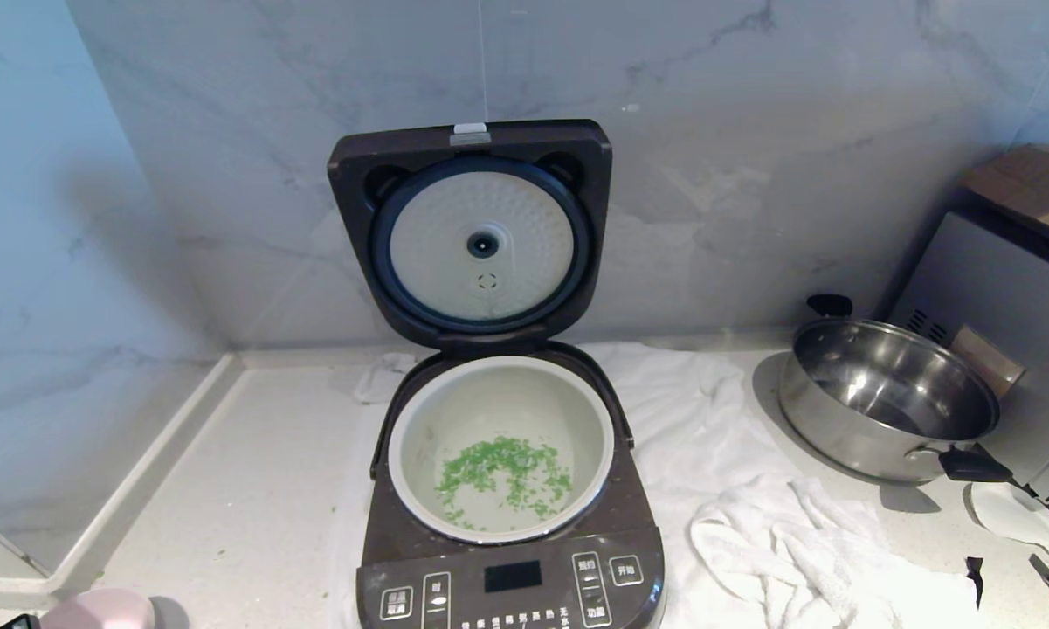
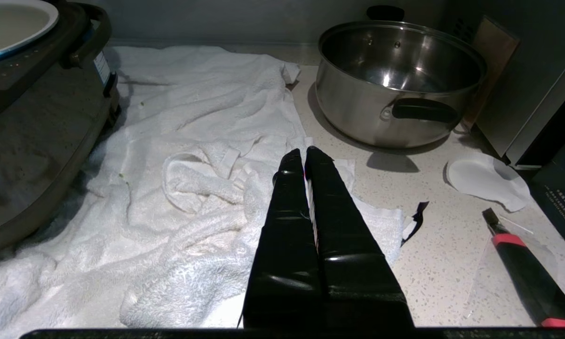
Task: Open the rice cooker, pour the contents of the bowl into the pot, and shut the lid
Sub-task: Place the bowl on the table
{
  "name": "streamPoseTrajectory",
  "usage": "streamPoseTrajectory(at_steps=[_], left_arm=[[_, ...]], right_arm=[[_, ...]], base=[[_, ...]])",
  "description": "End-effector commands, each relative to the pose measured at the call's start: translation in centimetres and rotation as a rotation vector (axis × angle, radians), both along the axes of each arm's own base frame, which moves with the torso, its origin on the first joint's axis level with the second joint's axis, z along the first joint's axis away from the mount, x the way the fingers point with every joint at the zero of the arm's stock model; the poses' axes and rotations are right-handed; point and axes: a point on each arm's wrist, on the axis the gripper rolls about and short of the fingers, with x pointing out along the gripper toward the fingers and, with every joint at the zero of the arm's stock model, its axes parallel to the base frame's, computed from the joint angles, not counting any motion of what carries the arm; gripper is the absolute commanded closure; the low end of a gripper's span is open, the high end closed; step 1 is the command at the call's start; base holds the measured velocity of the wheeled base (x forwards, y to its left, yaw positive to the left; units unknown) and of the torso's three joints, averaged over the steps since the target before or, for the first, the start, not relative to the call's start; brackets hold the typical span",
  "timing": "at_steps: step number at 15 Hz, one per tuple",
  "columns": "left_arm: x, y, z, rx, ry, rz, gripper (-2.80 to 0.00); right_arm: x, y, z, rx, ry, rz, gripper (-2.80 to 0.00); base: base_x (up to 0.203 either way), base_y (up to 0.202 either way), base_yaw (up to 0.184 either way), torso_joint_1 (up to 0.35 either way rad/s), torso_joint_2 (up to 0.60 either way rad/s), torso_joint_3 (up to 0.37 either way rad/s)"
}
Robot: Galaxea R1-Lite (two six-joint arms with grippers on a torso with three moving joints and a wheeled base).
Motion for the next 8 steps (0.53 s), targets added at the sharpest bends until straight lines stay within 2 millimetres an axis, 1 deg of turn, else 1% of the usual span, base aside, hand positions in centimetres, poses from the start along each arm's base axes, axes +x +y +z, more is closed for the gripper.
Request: streamPoseTrajectory(at_steps=[1, 4, 6, 8], left_arm=[[-0.4, 0.7, -0.6, -0.011, 0.020, 0.018, 0.00], [-0.5, 1.4, -0.4, -0.001, 0.011, 0.043, 0.00], [-0.4, 2.2, -0.2, 0.011, -0.001, 0.067, 0.00], [0.0, 3.0, -0.3, 0.015, -0.005, 0.075, 0.00]], right_arm=[[0.0, 0.0, 0.0, -0.001, 0.002, 0.001, 0.00], [0.0, 0.0, 0.0, -0.001, 0.002, 0.001, 0.00], [0.0, 0.0, 0.0, -0.001, 0.002, 0.001, 0.00], [0.0, 0.0, 0.0, -0.001, 0.002, 0.001, 0.00]], base=[[0.000, 0.000, 0.000, 0.000, 0.00, 0.000], [0.000, 0.000, 0.000, 0.000, 0.00, 0.000], [0.000, 0.000, 0.000, 0.000, 0.00, 0.000], [0.000, 0.000, 0.000, 0.000, 0.00, 0.000]])
